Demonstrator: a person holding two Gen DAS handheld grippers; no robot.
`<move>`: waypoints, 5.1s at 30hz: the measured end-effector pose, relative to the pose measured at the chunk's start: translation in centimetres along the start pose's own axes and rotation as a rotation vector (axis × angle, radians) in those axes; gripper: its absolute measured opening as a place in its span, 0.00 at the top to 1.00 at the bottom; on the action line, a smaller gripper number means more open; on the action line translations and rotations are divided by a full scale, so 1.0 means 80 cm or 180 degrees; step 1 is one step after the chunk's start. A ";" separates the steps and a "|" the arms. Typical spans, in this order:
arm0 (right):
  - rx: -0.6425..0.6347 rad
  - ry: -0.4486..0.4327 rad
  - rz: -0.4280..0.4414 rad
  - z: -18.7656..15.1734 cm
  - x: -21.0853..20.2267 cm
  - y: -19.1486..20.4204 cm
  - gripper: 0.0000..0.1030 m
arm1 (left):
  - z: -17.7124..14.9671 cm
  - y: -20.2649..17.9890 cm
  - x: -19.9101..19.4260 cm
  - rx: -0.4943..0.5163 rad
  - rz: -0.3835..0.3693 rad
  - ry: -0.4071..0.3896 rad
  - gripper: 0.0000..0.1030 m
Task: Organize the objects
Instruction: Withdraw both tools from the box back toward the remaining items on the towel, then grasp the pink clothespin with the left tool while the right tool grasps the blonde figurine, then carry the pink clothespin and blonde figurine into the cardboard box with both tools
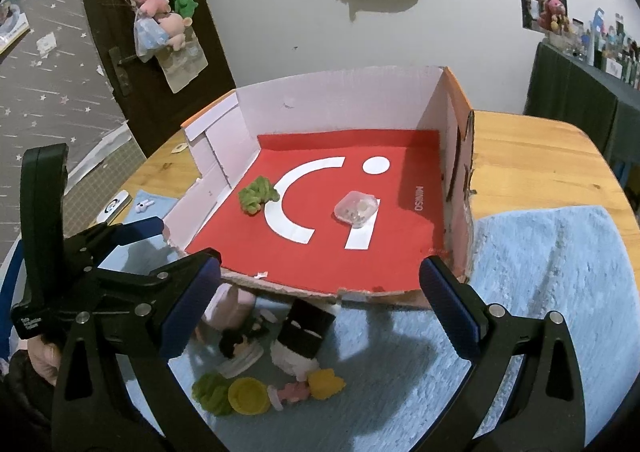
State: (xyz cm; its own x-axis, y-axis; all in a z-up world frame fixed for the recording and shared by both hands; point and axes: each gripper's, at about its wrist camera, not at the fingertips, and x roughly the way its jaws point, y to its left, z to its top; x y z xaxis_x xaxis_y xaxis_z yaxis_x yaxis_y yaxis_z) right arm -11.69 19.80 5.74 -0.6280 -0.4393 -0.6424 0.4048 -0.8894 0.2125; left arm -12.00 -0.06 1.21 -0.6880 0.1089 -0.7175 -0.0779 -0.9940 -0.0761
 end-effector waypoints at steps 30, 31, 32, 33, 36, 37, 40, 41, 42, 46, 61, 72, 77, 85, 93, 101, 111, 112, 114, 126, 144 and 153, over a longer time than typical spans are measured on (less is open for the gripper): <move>-0.0089 -0.0040 -0.0163 -0.036 -0.026 0.008 0.04 | -0.029 -0.005 -0.017 0.0018 -0.0038 -0.0002 0.00; -0.0091 -0.0032 -0.0164 -0.038 -0.026 0.008 0.07 | -0.031 -0.005 -0.018 0.0022 -0.0040 -0.0004 0.00; -0.0090 -0.0022 -0.0166 -0.040 -0.026 0.008 0.11 | -0.033 -0.005 -0.019 0.0023 -0.0042 -0.0007 0.00; -0.0087 -0.0010 -0.0164 -0.042 -0.026 0.008 0.12 | -0.034 -0.005 -0.020 0.0023 -0.0045 -0.0007 0.00; -0.0092 0.0035 -0.0159 -0.048 -0.024 0.007 0.17 | -0.039 -0.005 -0.022 0.0018 -0.0048 -0.0010 0.00; -0.0094 0.0045 -0.0157 -0.050 -0.024 0.007 0.18 | -0.041 -0.005 -0.023 0.0015 -0.0047 -0.0014 0.00; -0.0099 0.0066 -0.0158 -0.056 -0.023 0.008 0.22 | -0.044 -0.004 -0.024 0.0006 -0.0046 -0.0025 0.03; -0.0101 0.0074 -0.0160 -0.058 -0.023 0.008 0.25 | -0.044 -0.003 -0.025 0.0006 -0.0051 -0.0022 0.04; -0.0102 0.0083 -0.0163 -0.060 -0.023 0.008 0.26 | -0.045 -0.003 -0.024 0.0008 -0.0053 -0.0018 0.05; -0.0108 0.0127 -0.0185 -0.069 -0.020 0.007 0.32 | -0.051 -0.003 -0.024 0.0019 -0.0054 0.0002 0.11; -0.0291 0.0272 -0.0288 -0.094 -0.008 0.014 0.37 | -0.068 0.003 -0.018 0.0000 -0.0037 0.0065 0.20; -0.0360 0.0276 -0.0281 -0.103 -0.009 0.019 0.37 | -0.085 0.001 -0.004 -0.0010 0.0020 0.0153 0.22; -0.0408 0.0312 -0.0254 -0.107 -0.005 0.024 0.37 | -0.085 0.000 -0.004 0.0012 0.0068 0.0137 0.22; -0.0388 0.0294 -0.0327 -0.103 -0.005 0.018 0.37 | -0.086 0.022 -0.011 -0.0068 0.0184 0.0142 0.22; -0.0462 0.0359 -0.0337 -0.102 0.007 0.022 0.37 | -0.083 0.005 0.001 0.0040 0.0157 0.0177 0.23; -0.0483 0.0377 -0.0327 -0.102 0.017 0.020 0.50 | -0.082 0.008 0.001 0.0028 0.0182 0.0151 0.49; -0.0507 0.0381 -0.0247 -0.104 0.014 0.028 0.51 | -0.083 0.016 -0.007 -0.0065 0.0042 0.0130 0.71; -0.0496 0.0376 -0.0237 -0.104 0.013 0.029 0.51 | -0.083 0.016 -0.009 -0.0068 0.0035 0.0126 0.71; -0.0476 0.0370 -0.0218 -0.103 0.011 0.028 0.51 | -0.082 0.015 -0.012 -0.0073 0.0014 0.0113 0.71; -0.0415 0.0264 -0.0133 -0.099 -0.007 0.032 0.51 | -0.077 0.008 -0.042 -0.0014 -0.0046 -0.0079 0.72; -0.0438 0.0059 -0.0006 -0.070 -0.028 0.047 0.51 | -0.052 -0.002 -0.059 0.0033 -0.0176 -0.0228 0.72; -0.0457 -0.0009 0.0030 -0.048 -0.029 0.050 0.51 | -0.029 -0.007 -0.056 0.0051 -0.0215 -0.0288 0.72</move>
State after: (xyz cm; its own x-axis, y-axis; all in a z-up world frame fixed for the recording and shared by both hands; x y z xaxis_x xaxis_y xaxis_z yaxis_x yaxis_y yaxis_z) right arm -6.04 17.76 5.27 -0.6254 -0.4482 -0.6387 0.5016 -0.8580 0.1109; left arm -7.21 -0.03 2.90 -0.7430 0.1763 -0.6457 -0.1373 -0.9843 -0.1106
